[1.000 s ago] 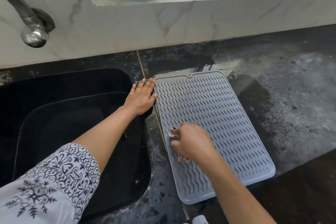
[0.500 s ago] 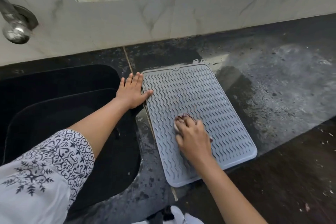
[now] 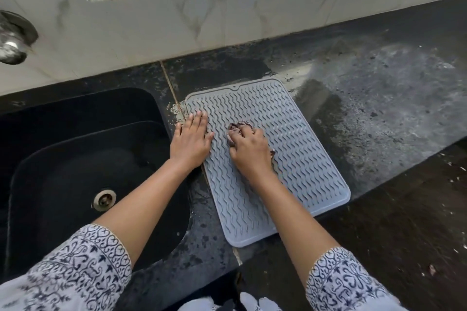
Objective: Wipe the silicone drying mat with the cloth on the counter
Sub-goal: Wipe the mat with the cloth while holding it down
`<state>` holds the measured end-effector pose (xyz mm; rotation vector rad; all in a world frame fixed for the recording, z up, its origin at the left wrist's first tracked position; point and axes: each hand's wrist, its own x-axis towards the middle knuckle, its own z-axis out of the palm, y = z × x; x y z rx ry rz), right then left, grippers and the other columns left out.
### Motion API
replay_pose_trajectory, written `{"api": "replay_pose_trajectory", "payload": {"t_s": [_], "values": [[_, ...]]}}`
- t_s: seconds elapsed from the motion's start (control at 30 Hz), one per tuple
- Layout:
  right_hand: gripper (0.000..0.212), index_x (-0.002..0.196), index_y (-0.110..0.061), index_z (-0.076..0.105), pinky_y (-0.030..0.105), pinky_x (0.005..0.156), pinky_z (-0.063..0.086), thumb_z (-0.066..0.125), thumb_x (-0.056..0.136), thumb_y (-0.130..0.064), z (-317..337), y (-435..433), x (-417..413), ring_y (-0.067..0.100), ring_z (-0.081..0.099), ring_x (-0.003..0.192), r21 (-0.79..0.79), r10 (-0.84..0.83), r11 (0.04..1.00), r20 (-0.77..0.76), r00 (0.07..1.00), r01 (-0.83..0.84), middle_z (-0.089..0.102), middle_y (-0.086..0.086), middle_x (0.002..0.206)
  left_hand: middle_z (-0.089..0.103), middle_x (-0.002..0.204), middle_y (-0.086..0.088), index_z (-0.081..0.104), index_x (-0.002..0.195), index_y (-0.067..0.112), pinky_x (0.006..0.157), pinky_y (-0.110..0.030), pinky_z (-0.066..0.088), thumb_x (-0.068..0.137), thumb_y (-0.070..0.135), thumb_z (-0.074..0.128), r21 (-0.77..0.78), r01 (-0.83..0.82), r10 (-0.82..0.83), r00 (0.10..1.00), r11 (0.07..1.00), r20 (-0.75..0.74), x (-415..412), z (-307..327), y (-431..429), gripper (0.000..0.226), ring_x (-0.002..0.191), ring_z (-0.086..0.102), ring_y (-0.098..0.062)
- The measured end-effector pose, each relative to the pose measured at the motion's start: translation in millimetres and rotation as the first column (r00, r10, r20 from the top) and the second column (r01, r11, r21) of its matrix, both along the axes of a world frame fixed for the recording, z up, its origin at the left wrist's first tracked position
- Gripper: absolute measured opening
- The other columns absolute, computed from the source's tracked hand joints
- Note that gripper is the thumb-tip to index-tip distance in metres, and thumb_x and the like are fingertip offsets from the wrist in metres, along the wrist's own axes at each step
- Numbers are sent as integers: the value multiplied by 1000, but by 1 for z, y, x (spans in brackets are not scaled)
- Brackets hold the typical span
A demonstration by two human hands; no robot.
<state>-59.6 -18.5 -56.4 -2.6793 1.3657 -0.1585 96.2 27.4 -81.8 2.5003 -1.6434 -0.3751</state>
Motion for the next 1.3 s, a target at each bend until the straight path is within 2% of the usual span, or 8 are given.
{"api": "replay_pose_trajectory", "payload": {"t_s": [0.17,0.37,0.5,0.67,0.77,0.93,1.1,1.3], "values": [[39,121,-23,59,34,75,45,60,82,-29,8,69,-78,23,46,97,54,26,998,18,1000,-27,54,0,126,1,161,2,5,153,20,117,-42,-3,101,43,18,-52,-6,6,1000,999,5,-1,-5,1,58,147,-3,-15],[31,117,-25,61,34,81,47,47,91,-37,45,65,-97,15,48,92,320,-2,947,-18,1000,7,52,-6,107,5,161,3,6,153,18,115,-44,-9,100,46,19,-113,-103,108,993,988,41,-5,-11,6,61,148,2,-14],[35,125,-24,54,34,84,43,47,92,-30,31,29,-49,21,45,106,206,-57,978,114,992,33,50,-1,122,23,157,3,22,151,18,115,-49,-8,101,31,26,-201,-188,210,973,961,96,-10,-9,12,52,146,15,-18],[36,109,-15,64,43,74,47,69,75,-24,10,56,-54,31,53,96,33,97,995,20,995,-98,60,6,114,30,155,4,29,149,19,114,-51,-8,100,26,30,-216,-209,238,964,954,120,-12,-7,10,50,145,21,-21],[37,101,-20,66,36,64,50,73,67,-29,18,99,-107,24,54,83,113,236,965,10,972,-236,62,0,104,33,154,4,30,149,19,114,-52,-7,100,26,30,-224,-240,271,956,944,116,-13,-9,11,49,144,23,-22],[29,112,-26,63,33,81,42,47,89,-32,57,83,-117,21,47,96,382,296,880,25,955,-283,53,-6,108,32,154,5,28,149,21,114,-53,-7,100,27,28,-223,-276,300,950,935,83,-15,-9,12,49,145,19,-22],[34,124,-25,56,37,90,41,48,91,-29,58,10,-11,22,44,105,228,153,949,264,952,-216,52,-1,120,26,156,6,25,150,23,116,-51,-4,102,29,25,-204,-294,307,951,934,37,-14,-10,13,49,146,14,-21],[38,127,-21,53,43,93,36,42,92,-26,1,-12,53,30,37,121,29,282,959,33,959,-283,46,4,137,27,156,7,28,149,23,116,-50,-2,103,30,23,-213,-295,309,950,931,36,-11,-12,11,47,147,13,-19]]}}
